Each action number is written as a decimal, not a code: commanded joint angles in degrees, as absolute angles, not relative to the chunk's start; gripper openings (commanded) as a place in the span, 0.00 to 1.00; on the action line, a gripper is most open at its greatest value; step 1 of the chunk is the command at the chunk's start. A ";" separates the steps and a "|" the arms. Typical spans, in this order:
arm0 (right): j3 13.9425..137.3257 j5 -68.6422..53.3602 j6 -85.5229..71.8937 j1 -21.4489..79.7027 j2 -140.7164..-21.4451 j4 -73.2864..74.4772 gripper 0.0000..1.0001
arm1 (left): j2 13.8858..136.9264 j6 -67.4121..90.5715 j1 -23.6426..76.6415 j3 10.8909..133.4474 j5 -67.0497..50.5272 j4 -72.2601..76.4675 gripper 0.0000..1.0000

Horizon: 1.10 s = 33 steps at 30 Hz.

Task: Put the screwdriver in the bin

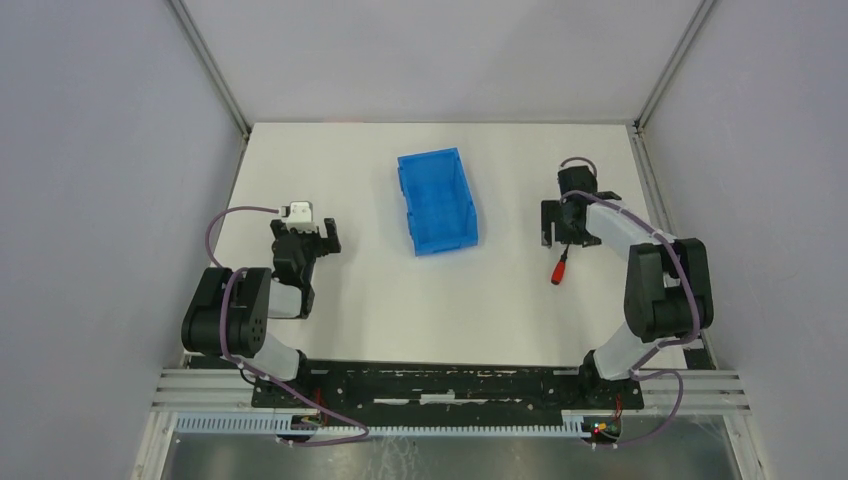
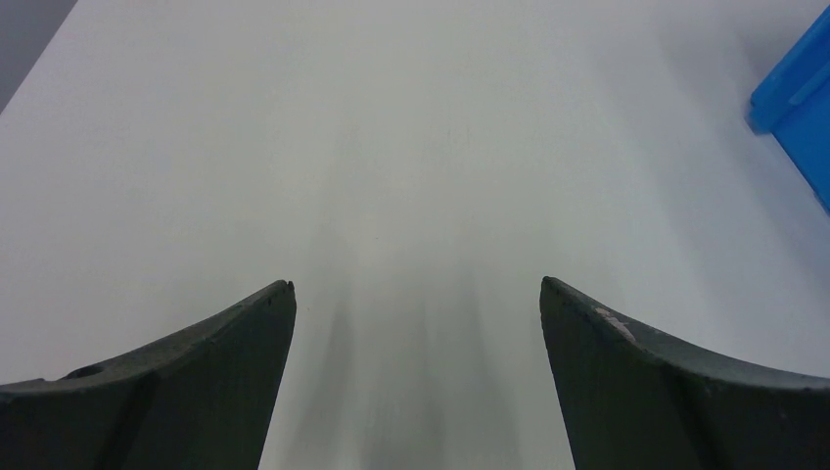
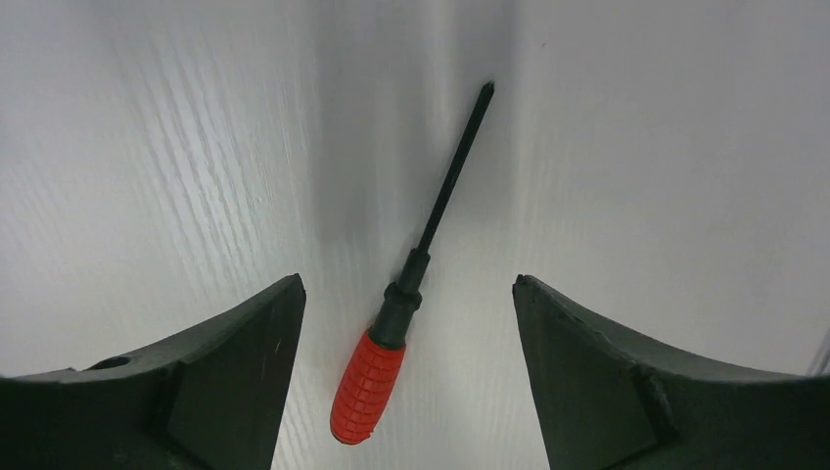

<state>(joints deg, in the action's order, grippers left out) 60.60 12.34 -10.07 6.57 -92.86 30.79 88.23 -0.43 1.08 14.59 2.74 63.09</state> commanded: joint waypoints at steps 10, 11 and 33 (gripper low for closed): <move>49.24 4.70 -11.76 5.32 -92.99 25.09 0.19 | 87.62 1.41 1.14 14.77 2.90 65.41 1.00; 50.45 4.26 -11.40 4.92 -93.00 26.13 0.08 | 87.59 1.41 1.14 14.77 2.94 65.38 1.00; 102.97 -1.88 -11.18 9.58 -97.85 47.03 0.00 | 87.54 1.36 1.14 14.77 2.93 65.39 1.00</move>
